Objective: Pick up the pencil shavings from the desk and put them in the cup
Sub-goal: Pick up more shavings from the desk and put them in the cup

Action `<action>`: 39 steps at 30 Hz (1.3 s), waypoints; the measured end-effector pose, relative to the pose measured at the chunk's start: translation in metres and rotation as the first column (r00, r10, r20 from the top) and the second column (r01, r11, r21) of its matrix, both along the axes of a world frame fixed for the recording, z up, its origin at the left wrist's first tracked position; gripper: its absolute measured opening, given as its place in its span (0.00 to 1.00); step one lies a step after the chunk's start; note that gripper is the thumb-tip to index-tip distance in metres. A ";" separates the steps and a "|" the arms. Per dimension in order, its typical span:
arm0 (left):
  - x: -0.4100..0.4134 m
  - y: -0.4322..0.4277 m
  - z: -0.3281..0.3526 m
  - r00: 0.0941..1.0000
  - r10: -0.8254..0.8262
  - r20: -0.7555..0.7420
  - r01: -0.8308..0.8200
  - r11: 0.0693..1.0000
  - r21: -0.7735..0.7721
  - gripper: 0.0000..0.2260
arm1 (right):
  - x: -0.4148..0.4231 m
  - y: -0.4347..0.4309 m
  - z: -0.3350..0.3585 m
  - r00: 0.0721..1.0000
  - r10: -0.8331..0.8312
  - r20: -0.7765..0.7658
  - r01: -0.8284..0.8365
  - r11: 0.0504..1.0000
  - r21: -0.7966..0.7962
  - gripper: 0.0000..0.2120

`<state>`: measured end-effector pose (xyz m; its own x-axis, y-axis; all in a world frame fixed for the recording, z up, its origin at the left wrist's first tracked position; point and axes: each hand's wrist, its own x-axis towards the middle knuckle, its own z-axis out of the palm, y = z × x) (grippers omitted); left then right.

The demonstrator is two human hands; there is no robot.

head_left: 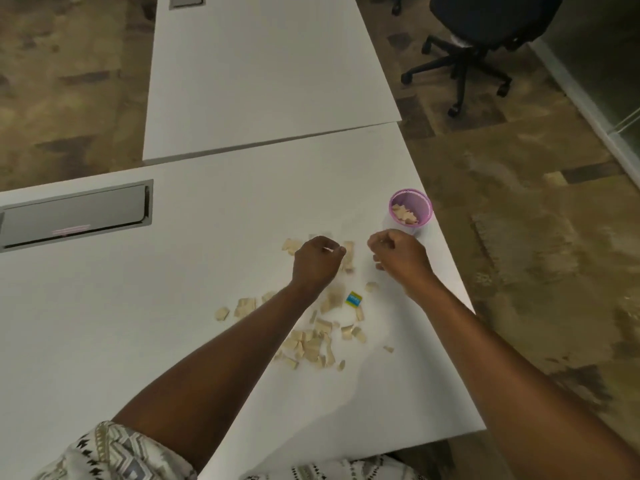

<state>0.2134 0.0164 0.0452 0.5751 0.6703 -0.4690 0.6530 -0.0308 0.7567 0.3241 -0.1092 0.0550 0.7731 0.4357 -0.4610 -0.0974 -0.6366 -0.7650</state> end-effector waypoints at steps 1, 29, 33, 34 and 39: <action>-0.017 0.001 -0.005 1.000 -0.017 -0.017 0.017 0.999 0.040 0.08 | -0.014 -0.001 -0.006 0.999 0.050 0.014 -0.050 0.998 -0.031 0.09; -0.230 0.024 -0.084 0.799 -0.445 -0.405 0.600 0.636 0.485 0.35 | -0.212 0.018 -0.087 0.734 0.667 0.128 -0.522 0.675 -0.521 0.34; -0.223 0.033 -0.090 0.688 -0.539 -0.486 0.725 0.539 0.429 0.31 | -0.217 0.016 -0.096 0.635 0.747 0.195 -0.530 0.606 -0.594 0.26; -0.222 0.033 -0.091 0.678 -0.544 -0.495 0.735 0.521 0.434 0.29 | -0.217 0.015 -0.099 0.584 0.778 0.230 -0.515 0.575 -0.636 0.24; -0.224 0.031 -0.093 0.713 -0.544 -0.442 0.700 0.510 0.500 0.20 | -0.219 0.017 -0.100 0.551 0.754 0.358 -0.455 0.630 -0.629 0.09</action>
